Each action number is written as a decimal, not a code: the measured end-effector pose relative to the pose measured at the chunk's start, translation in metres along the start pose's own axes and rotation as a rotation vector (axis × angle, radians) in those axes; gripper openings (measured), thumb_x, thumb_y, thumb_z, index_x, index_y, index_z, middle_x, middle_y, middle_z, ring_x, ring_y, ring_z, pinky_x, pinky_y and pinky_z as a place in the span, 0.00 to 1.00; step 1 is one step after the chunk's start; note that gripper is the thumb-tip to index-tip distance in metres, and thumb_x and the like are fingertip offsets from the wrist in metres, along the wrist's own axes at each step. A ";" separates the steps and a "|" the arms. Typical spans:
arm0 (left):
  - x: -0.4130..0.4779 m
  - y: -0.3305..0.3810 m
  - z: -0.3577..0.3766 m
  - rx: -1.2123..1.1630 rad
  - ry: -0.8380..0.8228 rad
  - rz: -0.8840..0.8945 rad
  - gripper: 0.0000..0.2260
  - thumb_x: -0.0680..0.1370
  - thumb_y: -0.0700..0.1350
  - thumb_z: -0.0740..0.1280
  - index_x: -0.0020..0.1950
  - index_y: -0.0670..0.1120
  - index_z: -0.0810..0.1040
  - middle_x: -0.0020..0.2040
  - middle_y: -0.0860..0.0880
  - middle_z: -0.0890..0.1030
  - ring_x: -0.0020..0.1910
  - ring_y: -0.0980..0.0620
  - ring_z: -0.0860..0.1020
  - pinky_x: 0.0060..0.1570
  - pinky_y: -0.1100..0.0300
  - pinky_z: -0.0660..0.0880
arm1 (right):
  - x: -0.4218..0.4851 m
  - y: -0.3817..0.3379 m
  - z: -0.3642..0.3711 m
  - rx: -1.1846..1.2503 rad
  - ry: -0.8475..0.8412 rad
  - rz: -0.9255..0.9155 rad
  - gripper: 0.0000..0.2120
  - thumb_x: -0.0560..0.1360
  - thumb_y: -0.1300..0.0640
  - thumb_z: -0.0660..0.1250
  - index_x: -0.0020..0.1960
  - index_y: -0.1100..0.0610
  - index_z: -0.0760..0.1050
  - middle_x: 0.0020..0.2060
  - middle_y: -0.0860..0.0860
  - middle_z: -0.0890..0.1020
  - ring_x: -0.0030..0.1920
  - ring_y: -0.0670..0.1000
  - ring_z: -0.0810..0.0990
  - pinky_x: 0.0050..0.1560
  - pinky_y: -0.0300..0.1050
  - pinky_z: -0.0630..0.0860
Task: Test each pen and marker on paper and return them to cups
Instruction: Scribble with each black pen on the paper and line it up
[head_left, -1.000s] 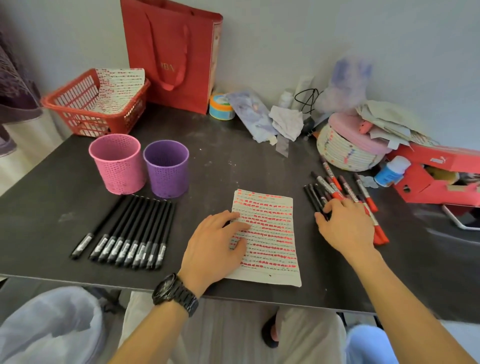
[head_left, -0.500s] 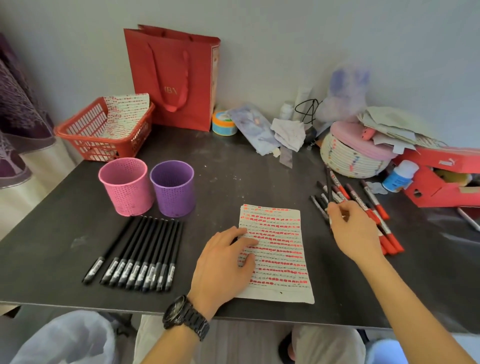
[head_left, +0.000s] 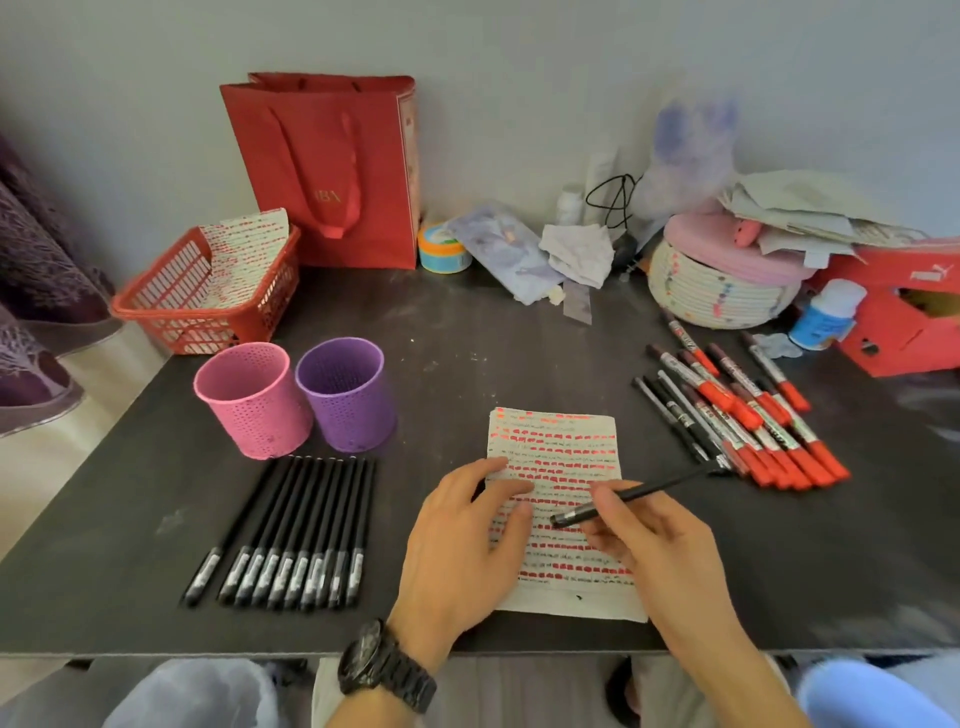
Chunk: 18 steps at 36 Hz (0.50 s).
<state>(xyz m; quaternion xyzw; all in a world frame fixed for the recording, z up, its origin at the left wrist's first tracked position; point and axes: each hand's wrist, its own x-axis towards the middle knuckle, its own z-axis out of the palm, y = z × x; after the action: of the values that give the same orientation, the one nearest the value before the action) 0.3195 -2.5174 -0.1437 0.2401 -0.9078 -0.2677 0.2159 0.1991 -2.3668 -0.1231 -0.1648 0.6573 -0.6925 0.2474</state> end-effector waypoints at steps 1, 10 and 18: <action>-0.001 0.001 -0.001 -0.015 0.014 0.027 0.18 0.81 0.62 0.57 0.65 0.58 0.80 0.71 0.61 0.72 0.71 0.61 0.67 0.70 0.59 0.66 | -0.001 0.000 0.000 -0.014 -0.009 -0.015 0.12 0.68 0.44 0.76 0.50 0.45 0.85 0.44 0.52 0.88 0.45 0.53 0.87 0.44 0.38 0.82; -0.007 0.008 0.003 0.174 0.060 0.356 0.13 0.82 0.56 0.63 0.59 0.53 0.82 0.55 0.57 0.83 0.54 0.56 0.79 0.51 0.60 0.75 | -0.009 0.002 0.007 -0.117 -0.137 -0.058 0.09 0.67 0.44 0.75 0.47 0.38 0.86 0.41 0.46 0.88 0.42 0.44 0.87 0.40 0.32 0.79; -0.011 0.013 0.002 0.142 -0.031 0.252 0.15 0.83 0.54 0.56 0.49 0.48 0.77 0.44 0.53 0.80 0.41 0.53 0.76 0.39 0.57 0.74 | -0.008 0.007 0.005 -0.107 -0.192 -0.084 0.07 0.71 0.45 0.72 0.46 0.45 0.87 0.37 0.52 0.87 0.35 0.45 0.83 0.37 0.34 0.77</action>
<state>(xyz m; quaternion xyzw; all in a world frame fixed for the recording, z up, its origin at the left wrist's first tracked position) 0.3226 -2.5009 -0.1400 0.1347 -0.9506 -0.1771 0.2163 0.2091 -2.3665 -0.1286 -0.2707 0.6590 -0.6473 0.2712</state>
